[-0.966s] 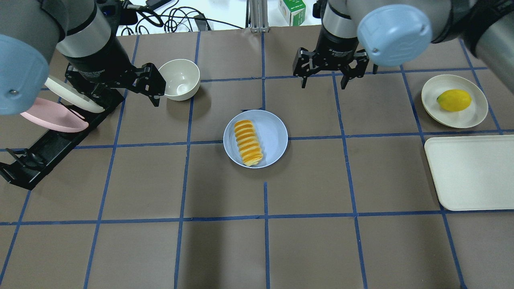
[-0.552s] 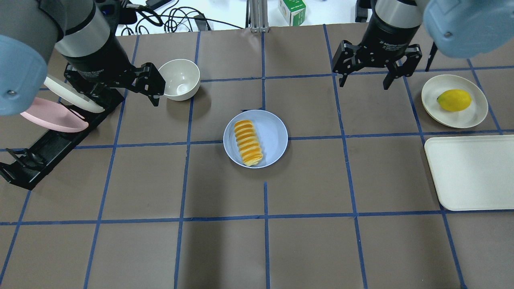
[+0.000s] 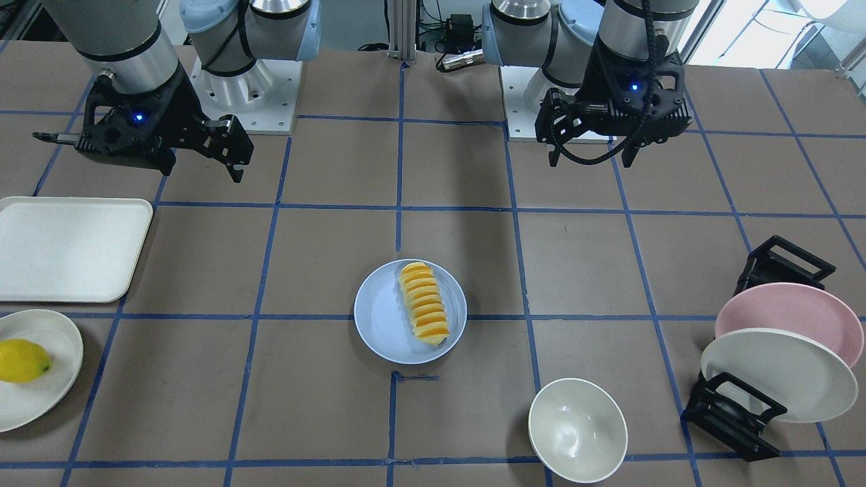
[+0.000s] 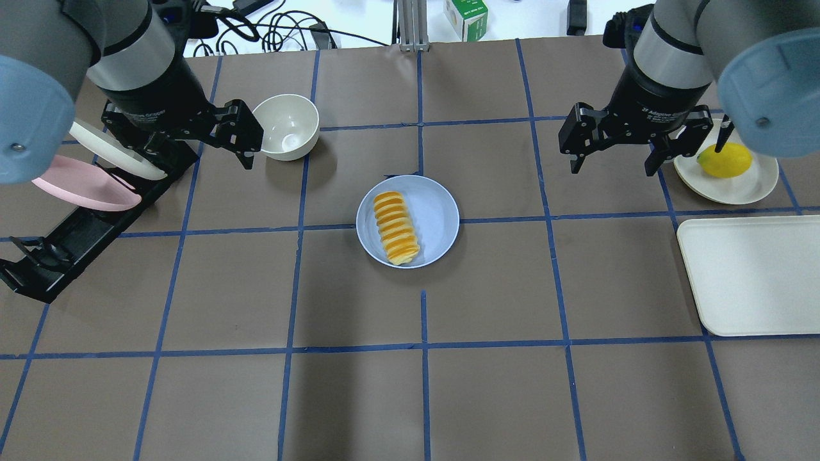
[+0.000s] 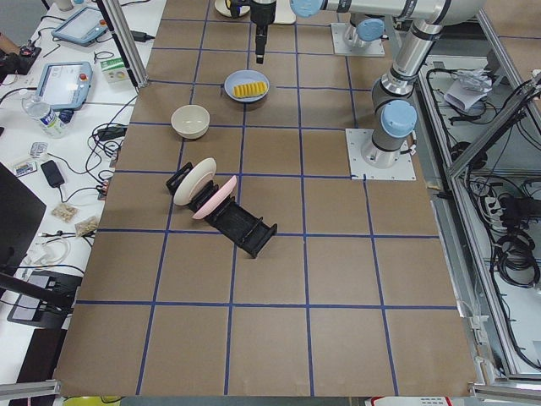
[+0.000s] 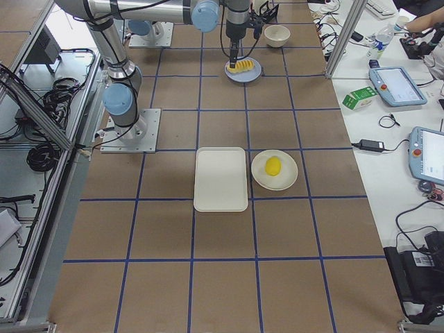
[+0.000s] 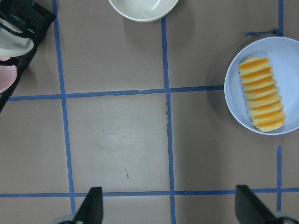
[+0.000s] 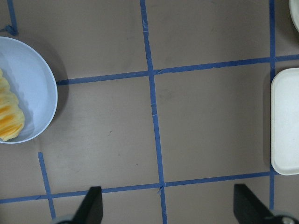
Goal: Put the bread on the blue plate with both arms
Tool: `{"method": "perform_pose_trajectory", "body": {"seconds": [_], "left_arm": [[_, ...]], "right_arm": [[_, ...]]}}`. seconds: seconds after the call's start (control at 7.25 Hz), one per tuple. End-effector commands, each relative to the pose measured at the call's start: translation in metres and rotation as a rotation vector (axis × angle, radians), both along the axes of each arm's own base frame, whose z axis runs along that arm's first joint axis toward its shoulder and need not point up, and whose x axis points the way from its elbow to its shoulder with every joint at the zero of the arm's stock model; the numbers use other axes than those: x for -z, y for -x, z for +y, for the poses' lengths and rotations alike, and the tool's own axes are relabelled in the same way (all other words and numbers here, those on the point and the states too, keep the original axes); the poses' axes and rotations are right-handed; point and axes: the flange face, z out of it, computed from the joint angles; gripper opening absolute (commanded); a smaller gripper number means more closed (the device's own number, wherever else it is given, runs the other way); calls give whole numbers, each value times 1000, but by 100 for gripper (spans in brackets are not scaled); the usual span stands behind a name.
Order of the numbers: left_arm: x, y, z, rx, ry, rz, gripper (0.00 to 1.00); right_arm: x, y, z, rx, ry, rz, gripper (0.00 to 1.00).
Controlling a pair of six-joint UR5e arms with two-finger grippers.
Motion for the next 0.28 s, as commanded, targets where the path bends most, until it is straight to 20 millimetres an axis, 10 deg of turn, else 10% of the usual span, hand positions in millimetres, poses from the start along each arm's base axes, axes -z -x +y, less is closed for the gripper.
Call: {"method": "perform_pose_trajectory", "body": {"seconds": [0.0,0.14], "left_arm": [[0,0,0,0,-1,1,100],[0,0,0,0,-1,1,100]], "right_arm": [[-3,-1,1,0,6,-1,100],[-3,-1,1,0,6,0,100]]}}
